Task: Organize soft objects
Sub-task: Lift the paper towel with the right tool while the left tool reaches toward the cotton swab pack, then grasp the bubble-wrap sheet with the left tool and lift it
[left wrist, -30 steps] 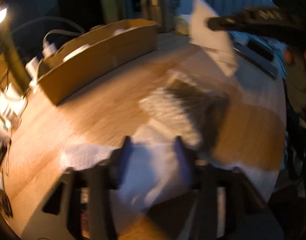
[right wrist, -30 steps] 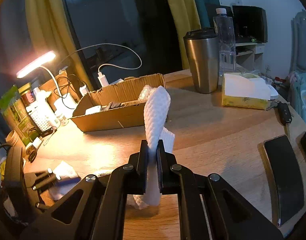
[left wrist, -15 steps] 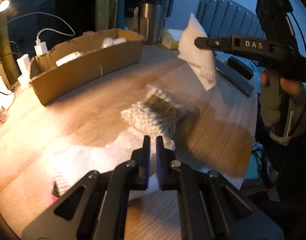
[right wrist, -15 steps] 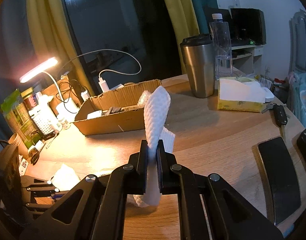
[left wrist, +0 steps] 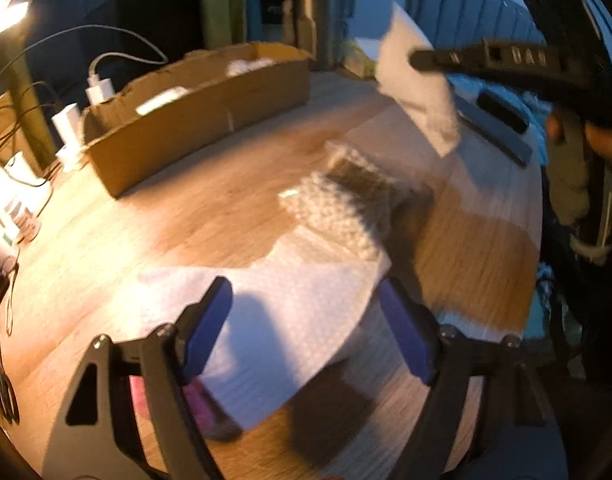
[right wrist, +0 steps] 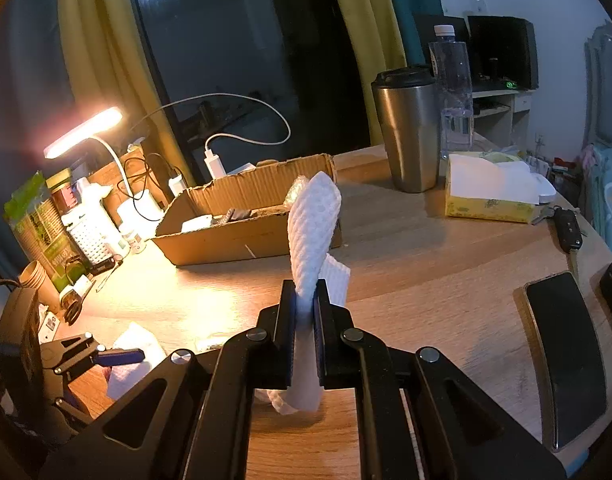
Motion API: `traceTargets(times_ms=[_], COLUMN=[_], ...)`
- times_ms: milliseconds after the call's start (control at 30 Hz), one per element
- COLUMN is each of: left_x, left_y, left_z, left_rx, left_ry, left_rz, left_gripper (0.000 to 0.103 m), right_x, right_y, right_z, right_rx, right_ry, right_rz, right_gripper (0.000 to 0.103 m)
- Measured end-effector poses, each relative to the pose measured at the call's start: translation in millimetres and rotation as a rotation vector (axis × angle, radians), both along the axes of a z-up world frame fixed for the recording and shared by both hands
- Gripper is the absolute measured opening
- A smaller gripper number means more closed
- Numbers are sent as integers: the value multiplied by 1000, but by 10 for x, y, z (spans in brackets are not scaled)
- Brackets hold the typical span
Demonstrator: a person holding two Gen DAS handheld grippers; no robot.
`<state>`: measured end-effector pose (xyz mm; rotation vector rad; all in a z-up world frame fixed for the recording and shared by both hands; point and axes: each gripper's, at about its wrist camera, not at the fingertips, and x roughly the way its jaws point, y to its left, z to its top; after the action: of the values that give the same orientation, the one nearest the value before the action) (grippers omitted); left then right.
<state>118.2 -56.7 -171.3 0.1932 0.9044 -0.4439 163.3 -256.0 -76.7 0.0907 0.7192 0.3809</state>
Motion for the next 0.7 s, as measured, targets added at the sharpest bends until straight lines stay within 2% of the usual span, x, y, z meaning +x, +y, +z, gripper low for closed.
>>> traceTargets(times_ms=[67,133,267,333,367,400,467,500,700], left_x=[46,42,61,52,56,74,104,103,88], left_y=[-64,-93,-58,-29,-7,22,66,80,222], left_z=[-110,-133,-109,-88,-79,-72,-70,-66,145], left_rx=[43,72,47,37,36,27,6,1,-100], left_ry=[30,6,8,-7,-12,-8,1,1,-22], left_rz=[-18,-25,-28,-18,-7,3,7,10,28], left_gripper=[79,83,80,46,41,32,22,13,12], right_x=[8,7,12,18,22,23,32,34,34], right_y=[4,7,-16,-20,-18,-16,-1,8,67], right_z=[-6,-9,-18,-12,-8,-5,11,18,103], right_rx=[1,-1,-2,-2,-5,-6,-9,-10,-22], right_ry=[2,3,6,6,6,6,3,1,-15], right_rz=[2,1,-8,-12,-13,-13,-12,-11,-5], right_gripper=[9,9,9,9,9,9,9,9,9])
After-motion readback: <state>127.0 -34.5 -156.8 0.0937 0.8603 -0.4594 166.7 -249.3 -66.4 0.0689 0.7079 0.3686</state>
